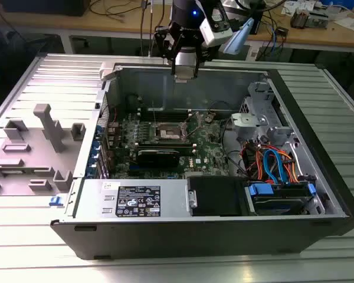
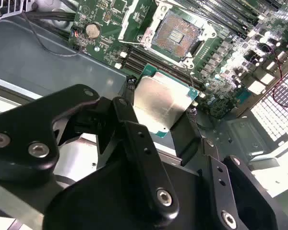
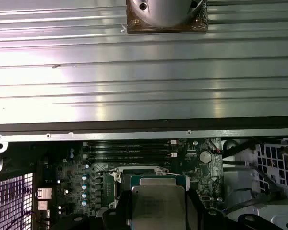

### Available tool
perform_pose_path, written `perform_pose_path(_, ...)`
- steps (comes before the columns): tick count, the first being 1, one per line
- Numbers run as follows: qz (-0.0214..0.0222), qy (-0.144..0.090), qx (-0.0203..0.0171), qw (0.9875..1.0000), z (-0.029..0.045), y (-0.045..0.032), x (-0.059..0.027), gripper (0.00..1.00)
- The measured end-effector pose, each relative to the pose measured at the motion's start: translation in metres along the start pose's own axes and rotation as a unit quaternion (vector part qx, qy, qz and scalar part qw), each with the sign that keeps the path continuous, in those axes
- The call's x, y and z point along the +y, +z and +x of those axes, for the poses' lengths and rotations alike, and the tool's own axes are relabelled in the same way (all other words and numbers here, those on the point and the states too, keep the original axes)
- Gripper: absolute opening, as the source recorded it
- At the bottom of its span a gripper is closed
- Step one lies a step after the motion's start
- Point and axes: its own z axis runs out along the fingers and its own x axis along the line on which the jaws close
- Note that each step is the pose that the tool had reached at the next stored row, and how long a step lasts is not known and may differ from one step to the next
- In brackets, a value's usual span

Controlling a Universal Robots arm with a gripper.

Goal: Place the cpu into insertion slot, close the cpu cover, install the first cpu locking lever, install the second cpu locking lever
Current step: 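Place the cpu into insertion slot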

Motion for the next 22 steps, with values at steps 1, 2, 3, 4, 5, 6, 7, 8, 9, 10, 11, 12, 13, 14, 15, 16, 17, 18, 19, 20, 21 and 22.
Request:
perform_pose_path(1,0.0000,0.000,0.0000,1.0000,0.0000,0.0000,0.0000,0.55)
perform_pose_path(2,0.0000,0.000,0.0000,1.0000,0.0000,0.0000,0.0000,0.55)
perform_pose_path(3,0.0000,0.000,0.0000,1.0000,0.0000,0.0000,0.0000,0.55)
perform_pose_path(4,0.0000,0.000,0.0000,1.0000,0.0000,0.0000,0.0000,0.55)
perform_pose_path(5,0.0000,0.000,0.0000,1.0000,0.0000,0.0000,0.0000,0.55)
perform_pose_path(6,0.0000,0.000,0.0000,1.0000,0.0000,0.0000,0.0000,0.55)
perform_pose_path(7,0.0000,0.000,0.0000,1.0000,0.0000,0.0000,0.0000,0.55)
perform_pose_path(8,0.0000,0.000,0.0000,1.0000,0.0000,0.0000,0.0000,0.55)
perform_pose_path(9,0.0000,0.000,0.0000,1.0000,0.0000,0.0000,0.0000,0.55)
perform_pose_path(10,0.0000,0.000,0.0000,1.0000,0.0000,0.0000,0.0000,0.55)
perform_pose_path(11,0.0000,0.000,0.0000,1.0000,0.0000,0.0000,0.0000,0.55)
perform_pose_path(12,0.0000,0.000,0.0000,1.0000,0.0000,0.0000,0.0000,0.55)
perform_pose_path(13,0.0000,0.001,-0.0001,1.0000,0.0000,0.0000,0.0000,0.55)
perform_pose_path(14,0.0000,0.003,-0.0002,1.0000,0.0000,0.0000,0.0000,0.55)
perform_pose_path(15,-0.0001,0.007,-0.0006,1.0000,0.0000,0.0001,0.0000,0.55)
perform_pose_path(16,-0.0002,0.010,-0.0009,0.9999,0.0000,0.0003,0.0000,0.55)
perform_pose_path(17,-0.0003,0.015,-0.0013,0.9999,0.0000,0.0005,-0.0001,0.55)
perform_pose_path(18,-0.0004,0.019,-0.0017,0.9998,0.0000,0.0006,-0.0001,0.55)
perform_pose_path(19,-0.0006,0.025,-0.0023,0.9997,0.0000,0.0009,-0.0002,0.55)
perform_pose_path(20,-0.0007,0.032,-0.0029,0.9995,0.0000,0.0010,-0.0007,0.55)
perform_pose_path(21,-0.0006,0.036,-0.0032,0.9994,0.0000,0.0010,-0.0009,0.55)
perform_pose_path(22,-0.0007,0.038,-0.0034,0.9993,0.0000,0.0010,-0.0010,0.55)
